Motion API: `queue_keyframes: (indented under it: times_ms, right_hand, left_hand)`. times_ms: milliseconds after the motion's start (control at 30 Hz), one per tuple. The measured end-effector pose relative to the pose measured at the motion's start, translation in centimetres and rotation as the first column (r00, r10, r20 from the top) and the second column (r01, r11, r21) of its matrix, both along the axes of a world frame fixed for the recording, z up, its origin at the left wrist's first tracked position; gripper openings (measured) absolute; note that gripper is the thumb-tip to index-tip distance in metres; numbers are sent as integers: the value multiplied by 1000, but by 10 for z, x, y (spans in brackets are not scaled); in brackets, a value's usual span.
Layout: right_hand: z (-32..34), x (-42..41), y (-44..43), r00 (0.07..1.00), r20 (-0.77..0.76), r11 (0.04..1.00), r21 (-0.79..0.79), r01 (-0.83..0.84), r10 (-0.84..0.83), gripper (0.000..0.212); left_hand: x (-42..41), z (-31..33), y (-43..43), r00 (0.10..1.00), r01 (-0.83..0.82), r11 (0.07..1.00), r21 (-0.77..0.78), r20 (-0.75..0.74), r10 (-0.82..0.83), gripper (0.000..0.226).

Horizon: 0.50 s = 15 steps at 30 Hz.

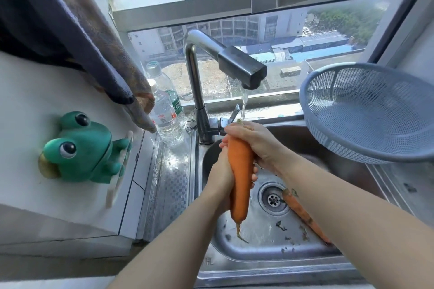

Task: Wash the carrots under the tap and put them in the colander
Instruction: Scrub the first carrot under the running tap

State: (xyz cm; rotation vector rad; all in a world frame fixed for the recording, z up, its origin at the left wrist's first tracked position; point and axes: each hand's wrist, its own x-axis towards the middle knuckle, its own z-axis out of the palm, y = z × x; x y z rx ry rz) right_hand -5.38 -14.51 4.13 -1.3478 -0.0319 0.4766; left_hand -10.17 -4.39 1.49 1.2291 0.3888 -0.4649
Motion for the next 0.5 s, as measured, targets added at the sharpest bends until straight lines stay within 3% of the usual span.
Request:
queue_keyframes:
  times_ms: [100,200,367,433,500]
  right_hand:
    - [-3,7,2,984,-18,980,-91,174,-177,23]
    - [-5,10,5,950,-84,953,-68,295,-300,28]
    - [-9,6,6,910,-156,918,-168,359,-384,26]
    - [-12,7,5,876,-203,895,-193,403,-438,30]
    - [-17,8,1,831,-256,868,-205,453,-494,41]
  left_hand:
    - [2,6,-3,996,-8,995,104,95,-2,70]
    - [-1,7,-4,967,-1,966,258,248,-65,69]
    - [-9,-1,-1,894,108,878,467,340,-291,23]
    - [-14,-5,4,861,131,789,600,325,-390,43]
    - [-20,-13,10,806,111,637,763,306,-507,74]
